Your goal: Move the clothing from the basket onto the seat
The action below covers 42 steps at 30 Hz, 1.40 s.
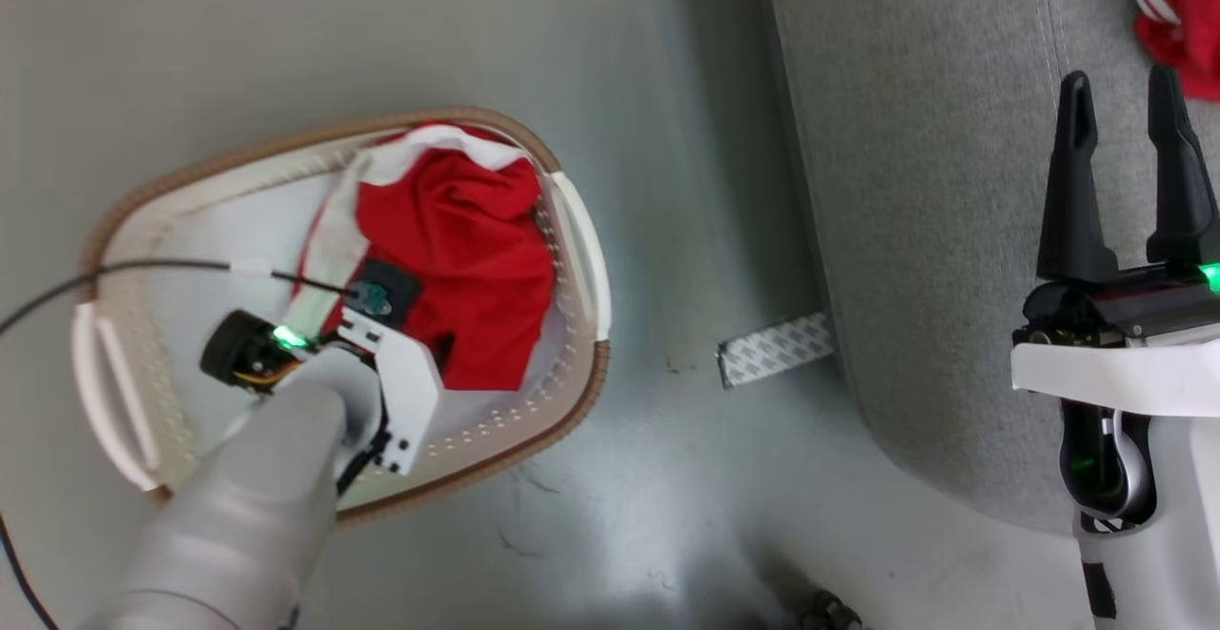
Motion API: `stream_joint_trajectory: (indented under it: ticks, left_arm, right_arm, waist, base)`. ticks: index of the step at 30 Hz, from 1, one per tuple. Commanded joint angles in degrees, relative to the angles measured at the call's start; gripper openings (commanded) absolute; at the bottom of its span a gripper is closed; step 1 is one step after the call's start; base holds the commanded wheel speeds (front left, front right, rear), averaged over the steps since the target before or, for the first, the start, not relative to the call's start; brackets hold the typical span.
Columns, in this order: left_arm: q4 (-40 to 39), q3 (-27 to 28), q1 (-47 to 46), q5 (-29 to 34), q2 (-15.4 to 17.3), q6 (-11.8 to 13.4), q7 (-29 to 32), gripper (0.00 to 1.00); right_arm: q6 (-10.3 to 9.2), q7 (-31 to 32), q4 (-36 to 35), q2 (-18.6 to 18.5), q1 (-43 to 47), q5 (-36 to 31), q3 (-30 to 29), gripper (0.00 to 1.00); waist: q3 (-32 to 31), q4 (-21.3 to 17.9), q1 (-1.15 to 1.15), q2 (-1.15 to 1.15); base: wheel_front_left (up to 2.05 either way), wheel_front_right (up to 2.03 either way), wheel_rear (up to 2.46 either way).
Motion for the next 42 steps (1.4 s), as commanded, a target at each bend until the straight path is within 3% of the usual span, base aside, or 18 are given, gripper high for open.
stream_joint_trajectory:
  ticks: [1, 7, 8, 10, 11, 23, 34, 42]
  left_arm:
    - [1.4, -0.98, -1.49, -1.07, 1.12, 0.13, 1.42, 1.0]
    - [3.82, -3.98, -2.68, -3.13, 1.05, 0.12, 6.53, 1.0]
    - [3.9, -4.58, -2.45, -3.75, 0.94, 0.12, 7.2, 0.96]
    - [3.75, -5.52, -2.32, -5.03, 0.94, 0.12, 7.97, 0.35]
    - [3.5, -6.06, -2.19, -5.37, 0.94, 0.12, 8.01, 0.0]
    - [2.51, -9.75, 0.39, -10.47, 0.6, 0.11, 3.49, 0.0]
    - [0.42, -12.8, 6.03, -14.88, -4.04, 0.11, -8.46, 0.0]
    - [-2.87, -13.72, 8.41, -17.4, -5.94, 0.11, -12.51, 0.0]
  right_arm:
    - [-0.13, -0.17, -0.24, 0.28, -1.21, 0.43, 0.26, 1.0]
    - [-0.13, -0.17, -0.01, 0.46, -1.45, 0.96, 1.07, 1.0]
    - [-0.13, -0.17, 0.05, 0.47, -1.43, 1.07, 1.14, 1.0]
    - [-0.13, -0.17, 0.3, 0.48, -1.38, 1.32, 1.15, 1.0]
    - [-0.13, -0.17, 0.48, 0.48, -1.39, 1.32, 1.14, 1.0]
    - [-0.13, -0.17, 1.52, 0.43, -0.06, -0.04, 0.57, 1.0]
    - [-0.13, -0.17, 4.19, -1.4, 4.16, -2.14, 0.34, 1.0]
    - [-0.13, -0.17, 5.21, -3.75, 7.78, -1.8, -0.77, 1.0]
  waist:
    - [1.88, -1.6, -0.01, 0.0]
    - [2.88, -2.81, -0.01, 0.0]
    - [2.83, -2.88, -0.01, 0.0]
    - [2.6, -2.91, -0.01, 0.0]
    - [2.43, -2.92, -0.01, 0.0]
    - [-2.9, -1.59, -0.01, 0.0]
    - [-19.42, 4.0, -0.01, 0.0]
    - [-28.69, 8.32, -0.01, 0.0]
  base:
    - [0.0, 0.0, 0.0]
    - [0.0, 0.0, 0.0]
    - [0.0, 0.0, 0.0]
    - [0.0, 0.0, 0.0]
    - [0.0, 0.0, 0.0]
    - [0.0, 0.0, 0.0]
    - [0.0, 0.0, 0.0]
    - [0.0, 0.0, 0.0]
